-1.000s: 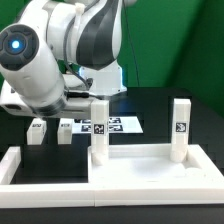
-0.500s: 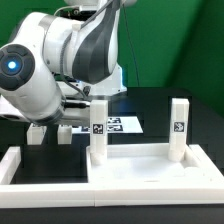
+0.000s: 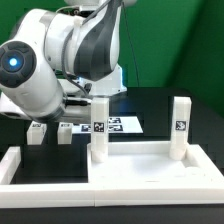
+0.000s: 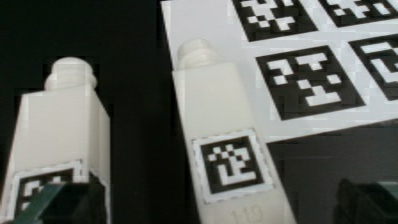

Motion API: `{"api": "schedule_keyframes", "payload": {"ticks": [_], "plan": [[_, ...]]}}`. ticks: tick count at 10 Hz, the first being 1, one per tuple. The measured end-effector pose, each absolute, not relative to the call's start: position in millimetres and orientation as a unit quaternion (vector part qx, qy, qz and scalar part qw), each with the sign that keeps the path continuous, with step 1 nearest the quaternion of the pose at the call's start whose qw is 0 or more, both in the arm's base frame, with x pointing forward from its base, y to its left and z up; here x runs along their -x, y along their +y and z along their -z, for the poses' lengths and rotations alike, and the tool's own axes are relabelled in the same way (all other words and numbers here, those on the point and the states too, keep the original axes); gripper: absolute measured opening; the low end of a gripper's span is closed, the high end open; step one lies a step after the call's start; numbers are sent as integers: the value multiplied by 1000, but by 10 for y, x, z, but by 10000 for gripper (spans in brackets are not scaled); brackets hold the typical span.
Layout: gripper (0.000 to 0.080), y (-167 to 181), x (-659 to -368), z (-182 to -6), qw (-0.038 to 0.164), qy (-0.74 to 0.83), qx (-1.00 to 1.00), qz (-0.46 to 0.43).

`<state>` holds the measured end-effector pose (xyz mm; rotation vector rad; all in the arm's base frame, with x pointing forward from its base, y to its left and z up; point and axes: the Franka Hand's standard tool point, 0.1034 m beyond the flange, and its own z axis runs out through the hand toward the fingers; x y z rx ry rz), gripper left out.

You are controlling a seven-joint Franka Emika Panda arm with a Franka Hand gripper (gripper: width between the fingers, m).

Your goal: Assemble desk

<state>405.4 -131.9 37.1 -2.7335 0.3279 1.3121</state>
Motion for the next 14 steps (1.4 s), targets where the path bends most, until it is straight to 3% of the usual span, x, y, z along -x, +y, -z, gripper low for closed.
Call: {"api": "schedule_keyframes", "payload": {"ticks": [5, 14], "plan": [[649, -1188, -4035, -373, 29, 91, 916, -391], [649, -1189, -4150, -355, 22, 85, 925, -369]]}}
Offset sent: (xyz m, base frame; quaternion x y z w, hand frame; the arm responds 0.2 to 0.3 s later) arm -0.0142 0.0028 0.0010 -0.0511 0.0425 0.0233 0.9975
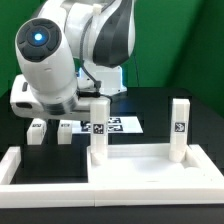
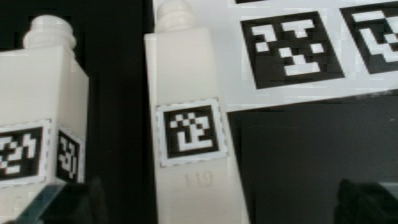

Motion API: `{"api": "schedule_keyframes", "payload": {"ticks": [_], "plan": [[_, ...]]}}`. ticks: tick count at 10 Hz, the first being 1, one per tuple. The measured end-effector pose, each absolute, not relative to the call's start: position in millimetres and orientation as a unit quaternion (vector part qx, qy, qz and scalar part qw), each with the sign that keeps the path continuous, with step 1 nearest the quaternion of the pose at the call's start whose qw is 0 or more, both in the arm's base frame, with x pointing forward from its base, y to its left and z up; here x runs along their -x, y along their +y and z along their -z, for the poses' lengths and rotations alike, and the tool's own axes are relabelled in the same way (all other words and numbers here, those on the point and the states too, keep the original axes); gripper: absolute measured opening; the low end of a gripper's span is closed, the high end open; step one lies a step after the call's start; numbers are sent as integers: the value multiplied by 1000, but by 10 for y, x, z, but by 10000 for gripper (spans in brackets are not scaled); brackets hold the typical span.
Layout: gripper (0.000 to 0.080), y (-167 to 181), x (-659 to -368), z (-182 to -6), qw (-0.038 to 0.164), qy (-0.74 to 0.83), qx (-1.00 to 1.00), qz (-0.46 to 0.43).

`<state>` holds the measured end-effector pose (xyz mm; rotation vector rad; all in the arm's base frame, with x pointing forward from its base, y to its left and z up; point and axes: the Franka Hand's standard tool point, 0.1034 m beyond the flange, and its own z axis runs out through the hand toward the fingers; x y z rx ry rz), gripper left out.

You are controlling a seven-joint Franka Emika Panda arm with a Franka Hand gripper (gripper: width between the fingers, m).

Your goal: Assemble desk

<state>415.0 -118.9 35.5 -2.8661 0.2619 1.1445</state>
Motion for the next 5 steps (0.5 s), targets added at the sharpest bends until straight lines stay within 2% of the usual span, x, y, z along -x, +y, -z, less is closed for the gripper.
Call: {"api": "schedule_keyframes", "payload": {"ticks": [5], "plan": [[649, -1194, -4158, -192, 13, 81, 930, -359]]}}
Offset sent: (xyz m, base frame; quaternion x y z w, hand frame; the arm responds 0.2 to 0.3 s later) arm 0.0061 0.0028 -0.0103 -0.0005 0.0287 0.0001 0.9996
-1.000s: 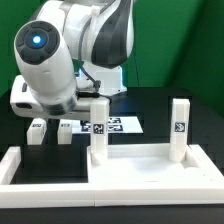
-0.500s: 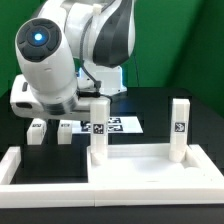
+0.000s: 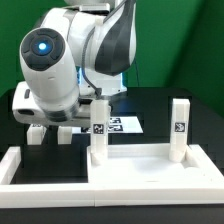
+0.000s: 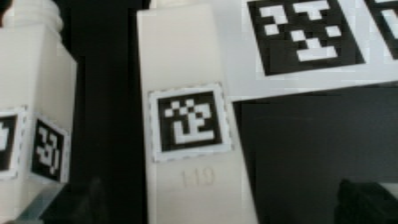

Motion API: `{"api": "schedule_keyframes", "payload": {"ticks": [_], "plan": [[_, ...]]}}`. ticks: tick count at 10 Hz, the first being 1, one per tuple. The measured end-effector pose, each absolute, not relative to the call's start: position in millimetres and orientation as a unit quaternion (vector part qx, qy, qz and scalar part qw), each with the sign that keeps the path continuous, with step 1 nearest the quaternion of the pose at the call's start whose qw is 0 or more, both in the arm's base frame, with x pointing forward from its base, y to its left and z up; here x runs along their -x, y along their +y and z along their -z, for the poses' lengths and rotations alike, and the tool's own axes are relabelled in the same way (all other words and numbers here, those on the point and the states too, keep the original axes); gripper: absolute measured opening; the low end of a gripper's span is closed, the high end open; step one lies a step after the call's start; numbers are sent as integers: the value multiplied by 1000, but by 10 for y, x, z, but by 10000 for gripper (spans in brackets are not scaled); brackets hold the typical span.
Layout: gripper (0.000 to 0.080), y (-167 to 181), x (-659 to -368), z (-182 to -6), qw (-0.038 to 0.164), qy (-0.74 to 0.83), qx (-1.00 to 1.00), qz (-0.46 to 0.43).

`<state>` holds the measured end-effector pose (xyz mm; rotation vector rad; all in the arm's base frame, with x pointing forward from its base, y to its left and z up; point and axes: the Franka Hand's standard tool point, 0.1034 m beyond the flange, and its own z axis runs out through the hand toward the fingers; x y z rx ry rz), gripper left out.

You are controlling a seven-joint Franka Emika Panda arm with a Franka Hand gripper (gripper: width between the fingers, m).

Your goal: Assemble desk

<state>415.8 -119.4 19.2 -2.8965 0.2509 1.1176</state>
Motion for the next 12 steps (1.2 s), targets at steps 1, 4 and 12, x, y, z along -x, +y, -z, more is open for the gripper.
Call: {"api": "schedule_keyframes", "payload": {"ticks": [1, 4, 12], "plan": [[649, -1206, -4171, -190, 12, 81, 931, -356], [603, -1212, -4171, -191, 12, 81, 931, -356], [285, -1212, -4169, -192, 12, 81, 931, -356]]}}
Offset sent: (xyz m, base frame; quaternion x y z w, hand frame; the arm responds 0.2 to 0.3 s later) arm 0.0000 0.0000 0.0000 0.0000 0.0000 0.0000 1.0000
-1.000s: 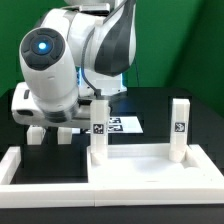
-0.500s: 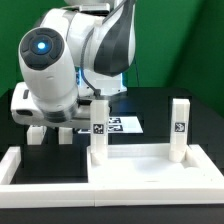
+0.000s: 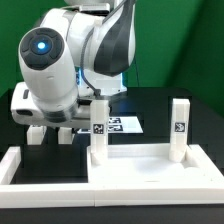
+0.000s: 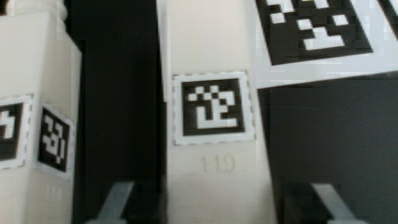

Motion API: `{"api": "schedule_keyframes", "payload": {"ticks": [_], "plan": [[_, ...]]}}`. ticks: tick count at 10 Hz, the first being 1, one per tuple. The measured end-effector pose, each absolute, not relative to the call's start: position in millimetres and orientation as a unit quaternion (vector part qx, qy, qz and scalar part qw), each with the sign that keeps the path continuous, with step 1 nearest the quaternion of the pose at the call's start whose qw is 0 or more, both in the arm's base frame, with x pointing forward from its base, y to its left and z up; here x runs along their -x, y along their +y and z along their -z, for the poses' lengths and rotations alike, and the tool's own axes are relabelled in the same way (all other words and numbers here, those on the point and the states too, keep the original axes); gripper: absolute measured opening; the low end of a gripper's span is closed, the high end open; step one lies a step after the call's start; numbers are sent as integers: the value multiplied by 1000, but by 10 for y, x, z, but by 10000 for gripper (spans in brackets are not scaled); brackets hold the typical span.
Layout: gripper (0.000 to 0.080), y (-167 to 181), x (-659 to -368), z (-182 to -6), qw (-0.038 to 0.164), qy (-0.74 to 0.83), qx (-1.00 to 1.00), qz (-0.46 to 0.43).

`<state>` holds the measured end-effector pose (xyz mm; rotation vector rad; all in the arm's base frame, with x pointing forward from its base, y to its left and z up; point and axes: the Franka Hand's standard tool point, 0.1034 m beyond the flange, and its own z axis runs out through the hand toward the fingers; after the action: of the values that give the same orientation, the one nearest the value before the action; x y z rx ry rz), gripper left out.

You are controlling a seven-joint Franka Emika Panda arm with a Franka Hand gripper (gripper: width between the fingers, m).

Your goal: Assemble desk

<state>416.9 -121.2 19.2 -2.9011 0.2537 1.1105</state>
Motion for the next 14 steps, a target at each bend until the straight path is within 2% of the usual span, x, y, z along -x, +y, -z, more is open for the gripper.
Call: {"api": "schedule_keyframes", "payload": {"ticks": [5, 6, 8, 9, 11, 13, 14], "plan": [[287, -1213, -4170, -193, 12, 81, 931, -356], [287, -1228, -4178, -282, 17, 82, 931, -357], [287, -1172, -4238, -671, 34, 82, 928, -361], [287, -1151, -4267, -841, 32, 73, 928, -365], [287, -1161, -4269, -778, 30, 74, 928, -363], [287, -1160, -4274, -781, 30, 74, 929, -362], [287, -1126, -4306, -842, 31, 71, 930, -360]]}}
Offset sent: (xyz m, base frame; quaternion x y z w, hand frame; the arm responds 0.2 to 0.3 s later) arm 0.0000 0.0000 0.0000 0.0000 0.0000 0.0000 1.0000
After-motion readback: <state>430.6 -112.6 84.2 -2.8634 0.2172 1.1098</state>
